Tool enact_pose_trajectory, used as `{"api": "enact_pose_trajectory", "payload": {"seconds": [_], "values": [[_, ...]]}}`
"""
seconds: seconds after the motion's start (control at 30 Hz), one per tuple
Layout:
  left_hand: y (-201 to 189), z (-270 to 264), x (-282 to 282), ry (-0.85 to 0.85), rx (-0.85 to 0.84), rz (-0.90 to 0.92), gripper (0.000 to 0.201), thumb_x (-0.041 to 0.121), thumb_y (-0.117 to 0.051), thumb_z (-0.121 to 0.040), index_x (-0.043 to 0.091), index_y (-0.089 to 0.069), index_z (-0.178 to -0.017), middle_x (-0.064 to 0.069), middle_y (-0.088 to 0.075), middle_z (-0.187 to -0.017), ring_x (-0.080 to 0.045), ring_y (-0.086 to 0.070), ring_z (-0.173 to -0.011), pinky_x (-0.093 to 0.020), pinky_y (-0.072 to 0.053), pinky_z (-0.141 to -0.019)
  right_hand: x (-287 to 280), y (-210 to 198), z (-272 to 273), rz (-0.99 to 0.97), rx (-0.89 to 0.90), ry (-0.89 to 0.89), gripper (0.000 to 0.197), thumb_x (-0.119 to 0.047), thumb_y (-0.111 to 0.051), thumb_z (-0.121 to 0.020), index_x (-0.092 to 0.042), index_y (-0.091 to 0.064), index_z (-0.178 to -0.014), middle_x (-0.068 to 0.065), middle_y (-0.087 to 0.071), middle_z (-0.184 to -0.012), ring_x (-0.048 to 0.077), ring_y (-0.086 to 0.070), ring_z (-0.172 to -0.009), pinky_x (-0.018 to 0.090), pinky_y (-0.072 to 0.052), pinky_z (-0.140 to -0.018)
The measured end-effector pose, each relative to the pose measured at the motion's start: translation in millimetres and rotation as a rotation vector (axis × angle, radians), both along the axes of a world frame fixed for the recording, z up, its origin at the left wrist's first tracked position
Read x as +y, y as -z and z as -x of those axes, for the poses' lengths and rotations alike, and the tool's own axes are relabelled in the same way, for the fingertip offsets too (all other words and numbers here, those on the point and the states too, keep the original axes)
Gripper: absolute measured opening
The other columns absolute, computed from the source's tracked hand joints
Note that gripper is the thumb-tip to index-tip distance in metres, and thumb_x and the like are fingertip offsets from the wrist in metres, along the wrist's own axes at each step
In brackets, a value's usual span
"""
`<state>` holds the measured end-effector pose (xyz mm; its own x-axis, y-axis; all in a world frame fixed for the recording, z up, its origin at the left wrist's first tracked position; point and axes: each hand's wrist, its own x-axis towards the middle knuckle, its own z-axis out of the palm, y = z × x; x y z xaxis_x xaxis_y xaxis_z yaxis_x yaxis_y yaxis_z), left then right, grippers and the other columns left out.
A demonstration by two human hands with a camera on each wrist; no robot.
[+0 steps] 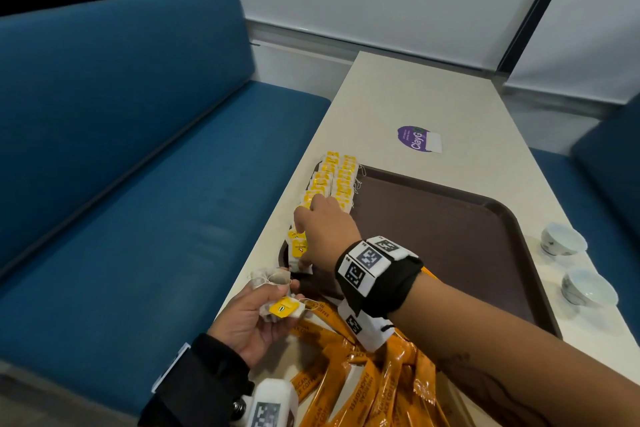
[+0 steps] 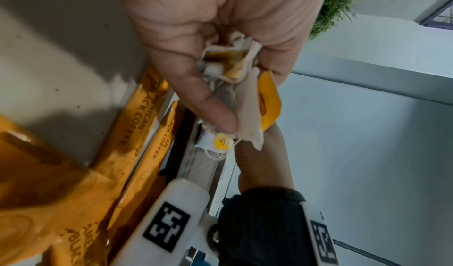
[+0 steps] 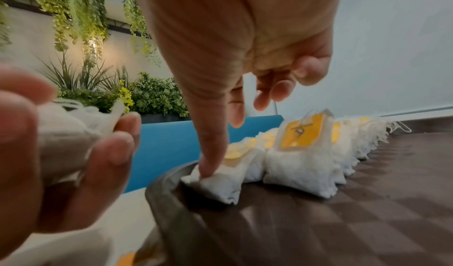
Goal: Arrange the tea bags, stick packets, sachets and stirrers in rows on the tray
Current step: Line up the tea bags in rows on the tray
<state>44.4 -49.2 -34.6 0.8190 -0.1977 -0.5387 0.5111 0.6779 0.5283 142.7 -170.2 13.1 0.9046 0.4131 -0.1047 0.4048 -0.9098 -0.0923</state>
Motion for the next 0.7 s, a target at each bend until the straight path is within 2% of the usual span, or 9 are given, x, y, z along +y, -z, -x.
{"api": "enact_pose_trajectory", "payload": {"seconds": [0.07, 0.13, 0.3, 0.4, 0.47, 0.53, 0.57, 0.63, 0.7], "values": [[1, 0, -1, -0.016, 0.005, -0.005, 0.046, 0.003, -0.059, -0.067, -0.002, -0.053, -0.113, -0.019, -0.064, -0.085, -0.026, -0.069, -0.059, -0.026, -0.051, -0.037, 4, 2, -1, 0.015, 0.014, -0.025, 0.049, -0.026, -0.076, -0.074, -0.015, -0.051, -0.115, 0.009, -0.042, -0.118, 0.027, -0.039, -0.112, 0.037, -0.042, -0.078], [1, 0, -3, -0.025, 0.010, -0.009, 0.048, 0.002, -0.059, -0.067, -0.002, -0.053, -0.114, -0.019, -0.065, -0.085, -0.025, -0.068, -0.057, -0.026, -0.051, -0.036, 8, 4, -5, 0.035, -0.005, -0.011, 0.046, -0.024, -0.074, -0.077, -0.015, -0.051, -0.116, 0.009, -0.042, -0.119, 0.028, -0.039, -0.113, 0.036, -0.041, -0.078], [-2, 0, -5, -0.024, 0.014, -0.001, 0.027, -0.002, -0.055, -0.079, 0.000, -0.055, -0.106, -0.018, -0.065, -0.088, -0.023, -0.068, -0.055, -0.028, -0.052, -0.037, 11, 5, -17, 0.076, -0.008, 0.116, 0.054, -0.029, -0.072, -0.080, -0.013, -0.048, -0.125, 0.010, -0.041, -0.127, 0.029, -0.038, -0.120, 0.038, -0.042, -0.085], [-3, -1, -3, -0.020, 0.003, 0.008, 0.041, 0.001, -0.058, -0.069, -0.002, -0.053, -0.110, -0.017, -0.066, -0.085, -0.023, -0.068, -0.056, -0.028, -0.053, -0.037, 5, -1, -22, -0.002, 0.047, 0.193, 0.050, -0.033, -0.072, -0.080, -0.012, -0.050, -0.120, 0.010, -0.042, -0.124, 0.029, -0.041, -0.117, 0.040, -0.043, -0.085], [-3, -1, -1, -0.024, -0.003, 0.033, 0.041, 0.002, -0.059, -0.066, -0.001, -0.054, -0.106, -0.017, -0.067, -0.083, -0.023, -0.068, -0.056, -0.028, -0.053, -0.038, -3, -10, -22, -0.113, 0.120, 0.257, 0.048, -0.036, -0.073, -0.079, -0.012, -0.053, -0.115, 0.008, -0.045, -0.121, 0.028, -0.045, -0.114, 0.041, -0.046, -0.090], [-5, -2, 0, -0.024, -0.013, 0.036, 0.034, 0.004, -0.059, -0.066, -0.001, -0.057, -0.099, -0.017, -0.067, -0.081, -0.022, -0.068, -0.056, -0.029, -0.053, -0.038, -15, -22, -18, -0.283, 0.184, 0.280, 0.034, -0.032, -0.075, -0.079, -0.012, -0.057, -0.100, 0.005, -0.052, -0.108, 0.023, -0.054, -0.102, 0.037, -0.049, -0.085], [-5, -2, 0, -0.026, -0.019, 0.024, 0.029, 0.005, -0.059, -0.067, 0.000, -0.058, -0.096, -0.017, -0.066, -0.080, -0.022, -0.068, -0.056, -0.028, -0.053, -0.039, -21, -27, -14, -0.375, 0.218, 0.270, 0.025, -0.029, -0.075, -0.079, -0.014, -0.058, -0.088, 0.000, -0.056, -0.096, 0.019, -0.056, -0.092, 0.030, -0.049, -0.077], [-6, -3, -2, -0.039, -0.033, -0.003, 0.019, 0.005, -0.057, -0.075, 0.000, -0.060, -0.093, -0.018, -0.065, -0.078, -0.021, -0.067, -0.056, -0.028, -0.054, -0.040, -30, -38, 3, -0.497, 0.289, 0.231, 0.023, -0.028, -0.076, -0.079, -0.018, -0.056, -0.071, -0.007, -0.055, -0.075, 0.010, -0.054, -0.075, 0.021, -0.042, -0.064], [-9, -4, -6, -0.060, -0.062, -0.029, 0.012, 0.004, -0.051, -0.086, 0.002, -0.061, -0.093, -0.016, -0.067, -0.074, -0.021, -0.067, -0.056, -0.028, -0.055, -0.043, -35, -42, 24, -0.587, 0.394, 0.198, 0.022, -0.032, -0.075, -0.078, -0.016, -0.061, -0.075, -0.005, -0.059, -0.072, 0.005, -0.052, -0.065, 0.020, -0.043, -0.062]]}}
